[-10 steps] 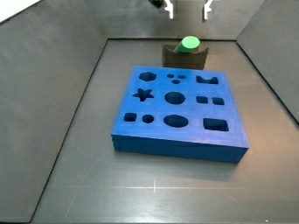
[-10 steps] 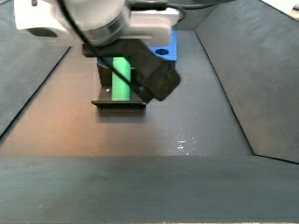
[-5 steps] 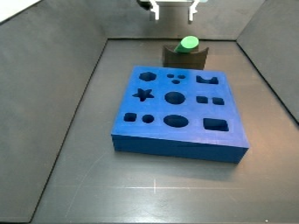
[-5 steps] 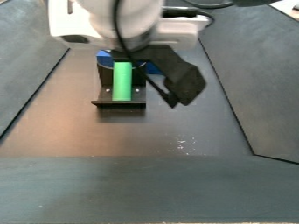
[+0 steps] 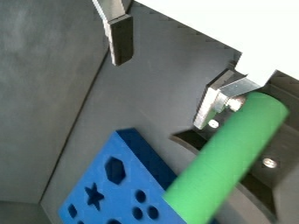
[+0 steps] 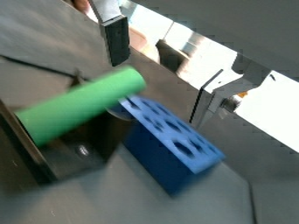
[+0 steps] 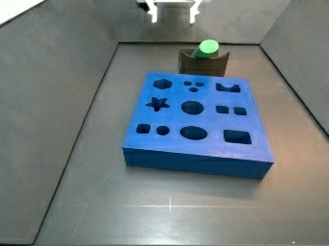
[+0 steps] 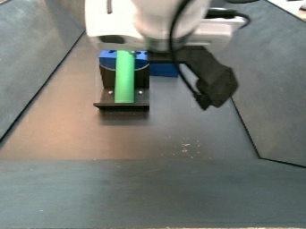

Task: Pick up the oval object. Move up. Place the oval object on the fixture. Regrasp the oval object. Move to above the board. Insert the oval object.
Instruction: Regrasp the oval object.

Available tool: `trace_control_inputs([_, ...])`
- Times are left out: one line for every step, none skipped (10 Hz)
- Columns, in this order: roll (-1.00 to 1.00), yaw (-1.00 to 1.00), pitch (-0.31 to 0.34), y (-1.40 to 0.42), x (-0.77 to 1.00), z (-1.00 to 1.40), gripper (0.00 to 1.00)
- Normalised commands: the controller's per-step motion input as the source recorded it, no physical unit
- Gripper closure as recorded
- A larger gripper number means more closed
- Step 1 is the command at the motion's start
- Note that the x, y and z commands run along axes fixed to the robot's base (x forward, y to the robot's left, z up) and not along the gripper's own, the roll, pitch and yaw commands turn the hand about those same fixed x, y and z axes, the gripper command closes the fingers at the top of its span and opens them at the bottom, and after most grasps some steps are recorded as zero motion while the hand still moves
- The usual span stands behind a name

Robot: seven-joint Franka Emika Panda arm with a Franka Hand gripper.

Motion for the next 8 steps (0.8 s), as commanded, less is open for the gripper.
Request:
trace_control_inputs([1.00, -0.92, -0.004, -1.00, -0.31, -0.23, 0.00])
trace_control_inputs([1.00, -0.92, -0.022, -1.00, -0.25, -0.19, 0.00])
trace_control_inputs([1.00, -0.92, -0.064, -1.00, -0.17, -0.15, 0.00])
trace_control_inputs([1.00, -0.92, -0.077, -1.00, -0.17, -0.15, 0.00])
trace_control_inputs([1.00, -0.91, -0.106, -0.91, -0.14, -0.09, 0.00])
trace_control_inputs([1.00, -0.91, -0.127, -0.71, -0.12, -0.05, 0.00])
trace_control_inputs([1.00, -0.91, -0.153, -0.43, -0.08, -0.02, 0.00])
trace_control_inputs([1.00, -0.91, -0.165, -0.29, -0.07, -0.01, 0.00])
